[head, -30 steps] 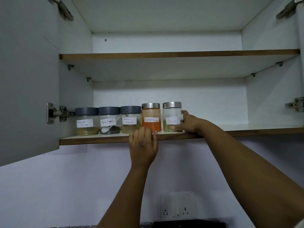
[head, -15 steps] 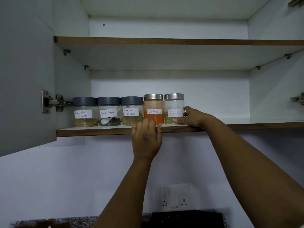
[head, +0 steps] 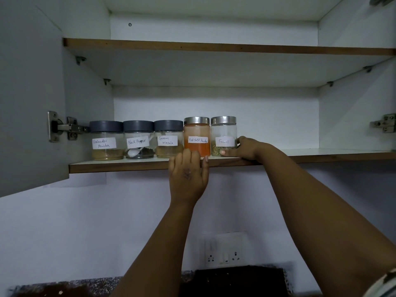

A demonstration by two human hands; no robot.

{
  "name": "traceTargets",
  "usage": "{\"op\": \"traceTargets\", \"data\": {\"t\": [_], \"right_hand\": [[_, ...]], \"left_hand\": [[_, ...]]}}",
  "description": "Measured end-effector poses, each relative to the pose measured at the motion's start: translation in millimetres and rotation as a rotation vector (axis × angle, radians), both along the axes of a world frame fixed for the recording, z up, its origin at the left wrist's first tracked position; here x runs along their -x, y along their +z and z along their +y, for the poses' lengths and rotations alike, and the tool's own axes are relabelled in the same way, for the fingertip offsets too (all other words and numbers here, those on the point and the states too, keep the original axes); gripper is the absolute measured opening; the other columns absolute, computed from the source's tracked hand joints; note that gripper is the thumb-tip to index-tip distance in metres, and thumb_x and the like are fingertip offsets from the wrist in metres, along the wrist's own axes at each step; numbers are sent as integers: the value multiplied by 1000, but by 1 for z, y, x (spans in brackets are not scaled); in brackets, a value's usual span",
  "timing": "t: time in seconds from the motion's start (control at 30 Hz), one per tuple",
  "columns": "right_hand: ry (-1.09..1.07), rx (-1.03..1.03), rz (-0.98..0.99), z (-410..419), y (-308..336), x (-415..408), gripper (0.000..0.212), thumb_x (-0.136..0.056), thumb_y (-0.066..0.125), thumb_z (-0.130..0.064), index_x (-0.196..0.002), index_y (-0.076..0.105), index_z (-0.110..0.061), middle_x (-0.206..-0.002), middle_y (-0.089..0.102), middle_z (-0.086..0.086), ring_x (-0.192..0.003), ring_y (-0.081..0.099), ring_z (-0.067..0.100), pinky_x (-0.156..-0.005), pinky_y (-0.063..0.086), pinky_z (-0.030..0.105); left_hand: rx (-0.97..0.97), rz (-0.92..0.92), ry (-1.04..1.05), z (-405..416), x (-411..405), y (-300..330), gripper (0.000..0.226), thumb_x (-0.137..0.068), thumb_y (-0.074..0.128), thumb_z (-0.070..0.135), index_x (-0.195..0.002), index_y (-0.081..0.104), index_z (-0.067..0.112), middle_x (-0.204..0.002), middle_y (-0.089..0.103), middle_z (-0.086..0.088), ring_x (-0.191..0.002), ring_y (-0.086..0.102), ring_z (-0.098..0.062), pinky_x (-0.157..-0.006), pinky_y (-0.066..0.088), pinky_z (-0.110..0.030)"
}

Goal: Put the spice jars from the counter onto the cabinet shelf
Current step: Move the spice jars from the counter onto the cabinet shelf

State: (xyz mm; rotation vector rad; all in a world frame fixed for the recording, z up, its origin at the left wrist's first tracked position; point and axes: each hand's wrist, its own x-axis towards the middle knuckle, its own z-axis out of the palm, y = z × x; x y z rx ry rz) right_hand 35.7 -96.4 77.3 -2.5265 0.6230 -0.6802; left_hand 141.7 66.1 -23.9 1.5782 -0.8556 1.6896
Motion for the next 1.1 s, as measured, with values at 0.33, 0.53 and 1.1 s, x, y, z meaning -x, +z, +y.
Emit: {"op": "traceTargets", "data": {"t": [0.33, 0.53, 1.1], "right_hand": [[3, -1, 22, -5, 1, -2, 81, -80, 68, -57, -140, 42, -10, -139, 51, 10, -120, 51, 25, -99, 41, 35], [5, -32, 8, -10, 0, -3, 85, -78, 70, -58, -143, 40, -12, -142, 48, 9, -123, 49, 25, -104, 40, 36], [-7, -39, 26, -8, 1, -3, 93, -78, 70, -58, -149, 31, -12, -148, 43, 10, -130, 45, 27, -110, 37, 40]], "left_hand": [[1, -14, -3, -2, -3, -1, 27, -97, 42, 34, -82, 53, 14, -79, 52, -3, -71, 46, -18, -72, 34, -28], [10, -28, -6, -3, -4, -1, 27, -97, 42, 33, -81, 53, 14, -77, 49, -3, -70, 44, -18, -72, 33, -29], [-9, -4, -15, -2, -3, -2, 28, -97, 40, 36, -84, 53, 15, -79, 50, -2, -72, 44, -17, -73, 34, -28]]}}
